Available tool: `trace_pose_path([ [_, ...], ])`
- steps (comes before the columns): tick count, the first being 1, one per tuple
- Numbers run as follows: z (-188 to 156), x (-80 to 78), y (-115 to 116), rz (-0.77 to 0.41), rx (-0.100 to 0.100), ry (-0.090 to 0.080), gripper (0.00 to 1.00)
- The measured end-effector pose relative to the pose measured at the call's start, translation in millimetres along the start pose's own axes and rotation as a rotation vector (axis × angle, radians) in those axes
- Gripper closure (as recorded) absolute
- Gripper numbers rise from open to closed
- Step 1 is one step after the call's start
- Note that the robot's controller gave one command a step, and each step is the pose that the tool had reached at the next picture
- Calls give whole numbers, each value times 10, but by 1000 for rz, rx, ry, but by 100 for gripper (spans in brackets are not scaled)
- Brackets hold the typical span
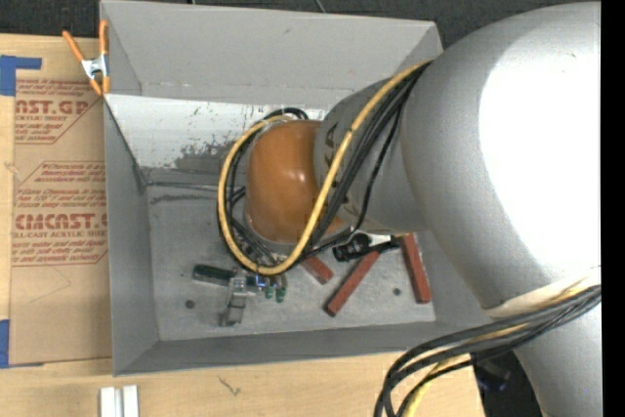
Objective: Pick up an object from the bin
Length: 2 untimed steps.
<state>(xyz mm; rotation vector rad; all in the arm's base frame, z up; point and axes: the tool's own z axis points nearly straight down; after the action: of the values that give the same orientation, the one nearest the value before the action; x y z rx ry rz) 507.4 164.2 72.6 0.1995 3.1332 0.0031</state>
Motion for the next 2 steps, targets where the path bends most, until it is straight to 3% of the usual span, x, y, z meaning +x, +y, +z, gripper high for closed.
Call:
trace_pose_path([
  [1, 20, 102, -68, 9, 0, 1, 100],
  [2, 20, 102, -68, 9, 0, 1, 100],
])
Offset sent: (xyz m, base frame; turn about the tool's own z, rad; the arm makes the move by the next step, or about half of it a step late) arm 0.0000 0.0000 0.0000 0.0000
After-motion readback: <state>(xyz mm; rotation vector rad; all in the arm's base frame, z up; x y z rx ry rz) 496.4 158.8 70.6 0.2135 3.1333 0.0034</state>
